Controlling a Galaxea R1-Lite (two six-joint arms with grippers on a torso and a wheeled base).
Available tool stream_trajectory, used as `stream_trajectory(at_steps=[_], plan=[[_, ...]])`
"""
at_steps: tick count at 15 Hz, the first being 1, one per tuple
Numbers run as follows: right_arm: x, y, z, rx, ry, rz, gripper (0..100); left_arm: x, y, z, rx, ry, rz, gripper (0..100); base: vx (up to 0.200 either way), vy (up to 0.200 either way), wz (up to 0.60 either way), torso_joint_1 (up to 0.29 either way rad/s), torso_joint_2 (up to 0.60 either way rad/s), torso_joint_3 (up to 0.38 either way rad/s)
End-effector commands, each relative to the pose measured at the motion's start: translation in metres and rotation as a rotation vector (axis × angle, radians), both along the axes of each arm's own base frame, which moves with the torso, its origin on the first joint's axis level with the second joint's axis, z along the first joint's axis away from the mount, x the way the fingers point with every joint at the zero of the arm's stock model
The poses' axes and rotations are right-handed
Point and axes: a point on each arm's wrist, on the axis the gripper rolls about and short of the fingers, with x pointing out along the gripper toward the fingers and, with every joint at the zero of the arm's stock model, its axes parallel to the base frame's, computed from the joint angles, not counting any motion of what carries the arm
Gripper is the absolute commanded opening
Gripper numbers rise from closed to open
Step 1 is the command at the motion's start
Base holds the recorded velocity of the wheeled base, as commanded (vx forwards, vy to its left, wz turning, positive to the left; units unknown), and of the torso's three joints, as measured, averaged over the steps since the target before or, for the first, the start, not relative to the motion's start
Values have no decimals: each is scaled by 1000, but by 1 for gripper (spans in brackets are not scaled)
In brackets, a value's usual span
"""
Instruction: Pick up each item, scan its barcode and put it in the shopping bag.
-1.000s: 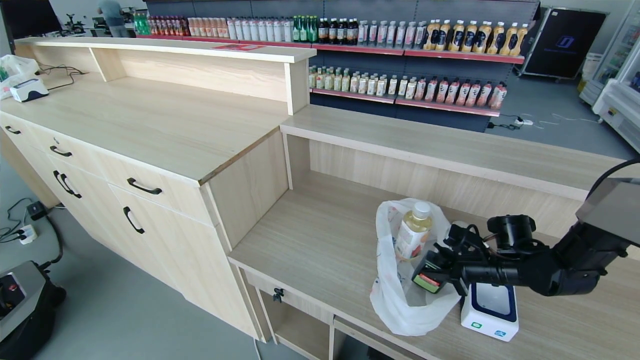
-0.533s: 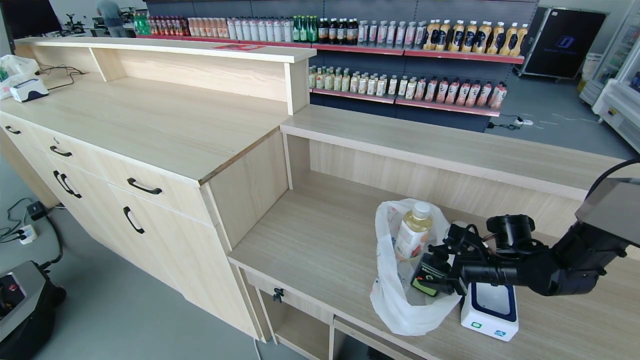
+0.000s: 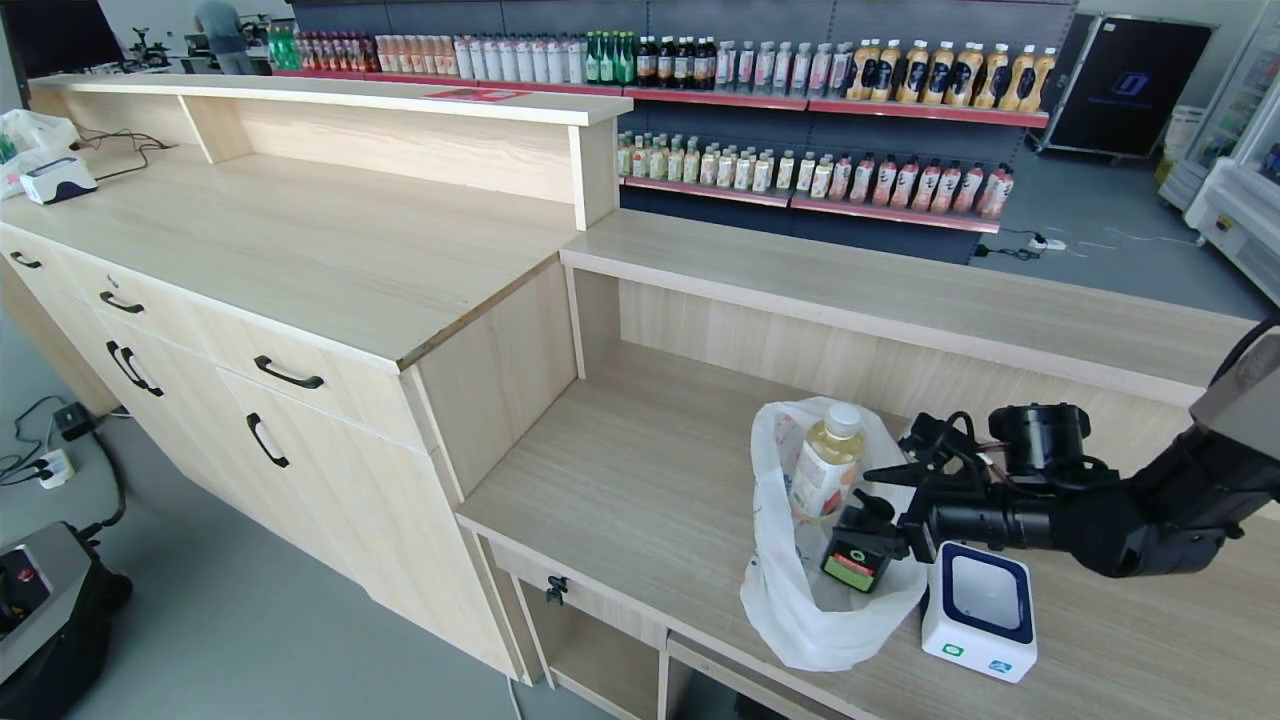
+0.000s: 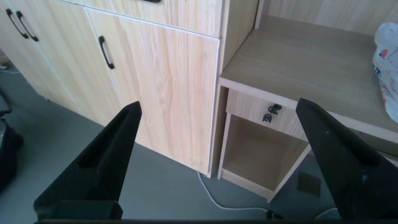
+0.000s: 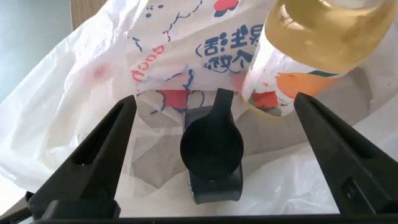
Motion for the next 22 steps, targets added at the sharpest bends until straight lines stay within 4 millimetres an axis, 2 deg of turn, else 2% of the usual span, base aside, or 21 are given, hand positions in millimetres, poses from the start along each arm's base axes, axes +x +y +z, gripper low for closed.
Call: stream_trajectory(at_steps=[1, 3, 5, 8, 9, 10, 13, 15, 19, 21, 22], plan=[[-7, 0, 35, 49, -38, -31, 100, 0, 0, 0, 0, -1, 0, 100, 0, 0, 0, 0, 0, 0], [-16, -1, 60, 88, -68, -62, 100, 0, 0, 0, 0, -1, 0, 100, 0, 0, 0, 0, 0, 0], [-30, -12, 82, 80, -113, -147, 100, 0, 0, 0, 0, -1, 0, 100, 0, 0, 0, 0, 0, 0], [-65, -20, 114, -27, -110, -338, 100, 0, 0, 0, 0, -1, 0, 100, 0, 0, 0, 0, 0, 0], [-71, -20, 119, -36, -113, -345, 100, 0, 0, 0, 0, -1, 0, 100, 0, 0, 0, 0, 0, 0], [-88, -20, 132, -34, -134, -350, 100, 0, 0, 0, 0, -1, 0, 100, 0, 0, 0, 0, 0, 0], [-116, -21, 148, -94, -236, -379, 100, 0, 0, 0, 0, -1, 0, 100, 0, 0, -600, 2, 1, 2], [-127, -22, 153, -97, -256, -431, 100, 0, 0, 0, 0, -1, 0, 100, 0, 0, -600, 0, 2, 5], [-146, -25, 161, 26, -233, -593, 100, 0, 0, 0, 0, -1, 0, 100, 0, 0, -450, 9, 3, 3], [-173, -24, 162, 160, -308, -635, 100, 0, 0, 0, 0, -1, 0, 100, 0, 0, 0, 0, 0, 0], [-191, -25, 150, 141, -341, -673, 100, 0, 0, 0, 0, -1, 0, 100, 0, 0, 0, 0, 0, 0]])
